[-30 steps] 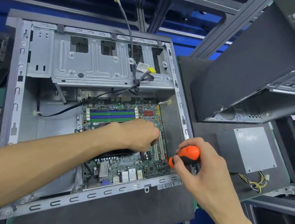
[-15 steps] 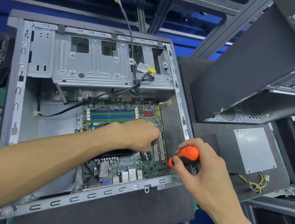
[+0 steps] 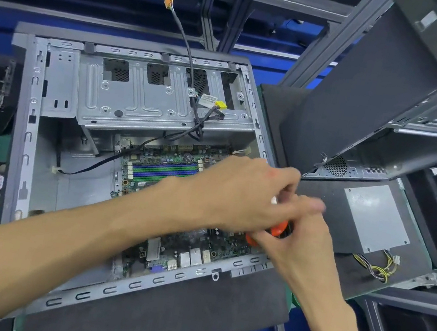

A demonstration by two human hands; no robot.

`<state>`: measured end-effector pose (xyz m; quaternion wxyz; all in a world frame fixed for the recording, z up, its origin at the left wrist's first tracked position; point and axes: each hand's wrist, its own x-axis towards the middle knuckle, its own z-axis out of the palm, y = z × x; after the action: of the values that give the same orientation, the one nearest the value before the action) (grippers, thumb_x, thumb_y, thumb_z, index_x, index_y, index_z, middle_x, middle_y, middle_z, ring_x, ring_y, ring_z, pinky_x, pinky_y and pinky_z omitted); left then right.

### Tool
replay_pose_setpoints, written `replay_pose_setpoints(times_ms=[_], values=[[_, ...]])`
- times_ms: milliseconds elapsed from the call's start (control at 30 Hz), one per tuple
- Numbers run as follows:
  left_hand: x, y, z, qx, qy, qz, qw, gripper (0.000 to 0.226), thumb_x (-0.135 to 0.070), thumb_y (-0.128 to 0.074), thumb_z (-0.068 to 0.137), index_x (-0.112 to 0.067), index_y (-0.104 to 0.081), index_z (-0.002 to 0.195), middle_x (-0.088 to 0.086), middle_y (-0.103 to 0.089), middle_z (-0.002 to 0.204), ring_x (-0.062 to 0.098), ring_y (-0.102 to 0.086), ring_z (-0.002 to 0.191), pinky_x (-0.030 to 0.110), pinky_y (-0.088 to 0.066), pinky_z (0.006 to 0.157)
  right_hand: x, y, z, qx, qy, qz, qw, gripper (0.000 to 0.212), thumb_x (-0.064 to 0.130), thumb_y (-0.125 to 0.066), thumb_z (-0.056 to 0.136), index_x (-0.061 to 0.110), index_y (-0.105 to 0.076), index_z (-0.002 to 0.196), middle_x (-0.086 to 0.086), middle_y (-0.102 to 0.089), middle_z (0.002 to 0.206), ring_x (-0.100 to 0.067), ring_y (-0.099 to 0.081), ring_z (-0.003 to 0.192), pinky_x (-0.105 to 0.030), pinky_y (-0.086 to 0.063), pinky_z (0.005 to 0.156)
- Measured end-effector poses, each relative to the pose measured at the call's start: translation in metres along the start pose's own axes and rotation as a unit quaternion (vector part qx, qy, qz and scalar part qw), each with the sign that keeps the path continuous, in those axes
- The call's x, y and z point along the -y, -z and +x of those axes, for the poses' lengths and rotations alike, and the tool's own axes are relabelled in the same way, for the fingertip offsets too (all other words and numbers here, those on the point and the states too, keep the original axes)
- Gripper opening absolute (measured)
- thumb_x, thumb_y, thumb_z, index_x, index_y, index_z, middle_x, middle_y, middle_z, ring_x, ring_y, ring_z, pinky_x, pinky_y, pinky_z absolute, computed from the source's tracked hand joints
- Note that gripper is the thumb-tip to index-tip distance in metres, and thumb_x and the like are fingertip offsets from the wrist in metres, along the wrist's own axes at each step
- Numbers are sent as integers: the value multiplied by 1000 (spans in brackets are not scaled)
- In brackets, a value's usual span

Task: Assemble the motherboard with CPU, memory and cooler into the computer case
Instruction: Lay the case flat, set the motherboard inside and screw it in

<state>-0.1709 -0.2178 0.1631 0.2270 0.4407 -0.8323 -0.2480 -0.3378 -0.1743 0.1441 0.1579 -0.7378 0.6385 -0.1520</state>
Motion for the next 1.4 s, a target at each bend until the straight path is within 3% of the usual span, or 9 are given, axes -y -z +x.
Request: replay_pose_setpoints(times_ms=[133,367,467,600,767,933,1100,1267,1400], values=[[-17,4,-4,40,-69,71,994,42,-61,-51,92,-22,-37,90,-4,-55,76,27,-53,70,35,-35,59,-6,-6,-1,-8,-4,16,1000,38,50,-51,70,23,-53,96,12,-53,89,-12,-46,88,-43,-50,66],[-19,24,-1,171,-126,37,977,22,-9,-58,85,-20,-61,104,-4,-55,101,18,-57,87,40,-48,78,-17,-1,-16,16,38,179,983,28,45,-73,74,54,-51,89,13,-52,89,-12,-56,81,-16,-43,65],[-26,26,-2,165,-103,40,980,19,-23,-59,88,-22,-55,107,-6,-56,101,17,-58,87,39,-50,76,-25,2,-20,7,53,197,979,19,44,-71,77,48,-55,87,10,-50,79,-14,-48,73,-19,-38,64],[-35,14,3,132,-58,204,968,42,-59,-50,93,-17,-53,102,4,-63,91,29,-62,82,35,-45,63,-32,0,-24,10,35,208,977,29,30,-82,74,36,-58,88,6,-57,83,-20,-54,80,-32,-46,69],[-44,22,4,226,-114,110,961,19,-26,-58,92,-24,-62,110,-2,-56,101,22,-61,91,36,-50,77,-29,-2,-28,-5,39,226,973,23,40,-72,72,47,-53,83,13,-51,81,-10,-50,75,-14,-38,65],[-54,9,0,155,-65,255,952,37,-53,-50,95,-17,-47,103,4,-60,96,29,-63,85,37,-45,63,-33,-3,-28,7,43,232,972,15,37,-69,71,37,-59,82,8,-52,83,-14,-51,79,-20,-39,66],[-59,16,2,228,-112,165,953,24,-14,-53,90,-16,-59,113,3,-52,104,24,-58,87,40,-49,75,-32,-6,-26,-15,27,244,969,21,43,-69,67,48,-54,79,19,-54,79,-3,-51,71,-11,-39,61],[-59,7,-2,155,-41,257,953,35,-49,-49,96,-15,-47,105,4,-57,93,28,-61,82,41,-52,69,-34,-7,-24,7,51,246,968,11,42,-66,69,36,-61,75,8,-57,89,-12,-56,80,-13,-39,65],[-62,6,2,209,-84,188,956,22,-16,-53,90,-16,-54,112,3,-50,99,25,-57,88,38,-48,73,-36,-5,-23,-7,37,249,968,20,44,-69,65,48,-53,77,21,-56,80,-2,-52,70,-9,-38,60]])
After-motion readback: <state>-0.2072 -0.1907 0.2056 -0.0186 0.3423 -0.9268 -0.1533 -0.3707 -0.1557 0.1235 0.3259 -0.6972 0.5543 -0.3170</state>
